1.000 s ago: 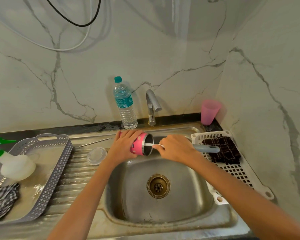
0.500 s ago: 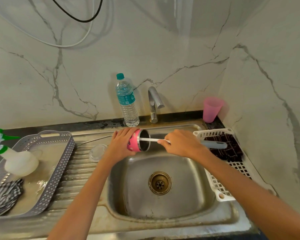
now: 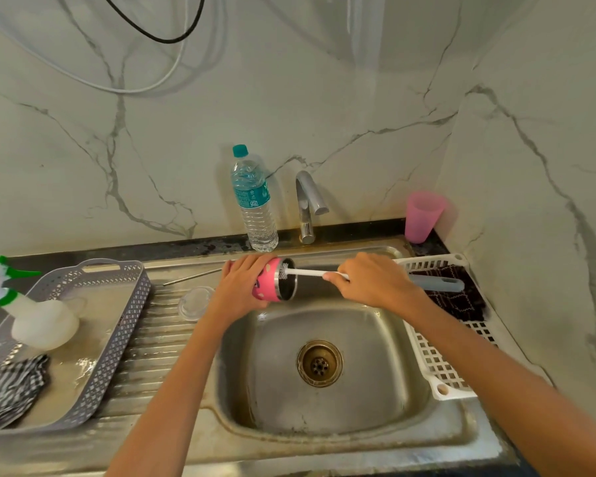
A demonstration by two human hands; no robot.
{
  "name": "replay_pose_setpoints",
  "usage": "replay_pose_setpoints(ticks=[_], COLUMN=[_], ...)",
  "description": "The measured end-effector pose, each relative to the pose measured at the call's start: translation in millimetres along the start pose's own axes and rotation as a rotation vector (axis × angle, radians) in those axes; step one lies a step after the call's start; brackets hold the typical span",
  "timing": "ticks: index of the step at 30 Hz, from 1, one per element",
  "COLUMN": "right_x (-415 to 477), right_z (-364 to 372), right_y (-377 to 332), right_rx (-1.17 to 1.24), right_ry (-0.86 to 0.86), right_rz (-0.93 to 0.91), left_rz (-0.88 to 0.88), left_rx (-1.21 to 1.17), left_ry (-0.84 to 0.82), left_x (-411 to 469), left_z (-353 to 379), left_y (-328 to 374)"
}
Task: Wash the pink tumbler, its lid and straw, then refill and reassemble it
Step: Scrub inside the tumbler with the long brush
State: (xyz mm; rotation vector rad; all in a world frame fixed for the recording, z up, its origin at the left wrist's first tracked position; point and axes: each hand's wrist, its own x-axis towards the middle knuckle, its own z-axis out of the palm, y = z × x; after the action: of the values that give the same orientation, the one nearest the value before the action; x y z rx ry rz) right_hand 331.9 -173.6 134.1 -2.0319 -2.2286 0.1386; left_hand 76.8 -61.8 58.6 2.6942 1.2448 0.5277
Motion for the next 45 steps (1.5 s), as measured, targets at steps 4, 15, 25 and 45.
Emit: replay_pose_setpoints(ticks=[4,15,25,45], right_x=[5,9,9,-13], right_z=[0,6,6,17], right_y=[-7,-7,-9,-1], right_rx=[-0.081,-0.114,-0.128,-0.159], right_ry=[0.053,0.032,0.059,0.028], right_rz=[0.004,-0.003,-0.003,-0.037], left_rz=[0.005,0.062,0.110,0.027], left_rx=[-0.044,-0.030,0.018,0.044], left_ry=[-0.025,-0.046,-0.027,-0.010], left_x=[2,1,4,-4], left_z=[2,-1,-4,7], left_y=[14,24,27,28])
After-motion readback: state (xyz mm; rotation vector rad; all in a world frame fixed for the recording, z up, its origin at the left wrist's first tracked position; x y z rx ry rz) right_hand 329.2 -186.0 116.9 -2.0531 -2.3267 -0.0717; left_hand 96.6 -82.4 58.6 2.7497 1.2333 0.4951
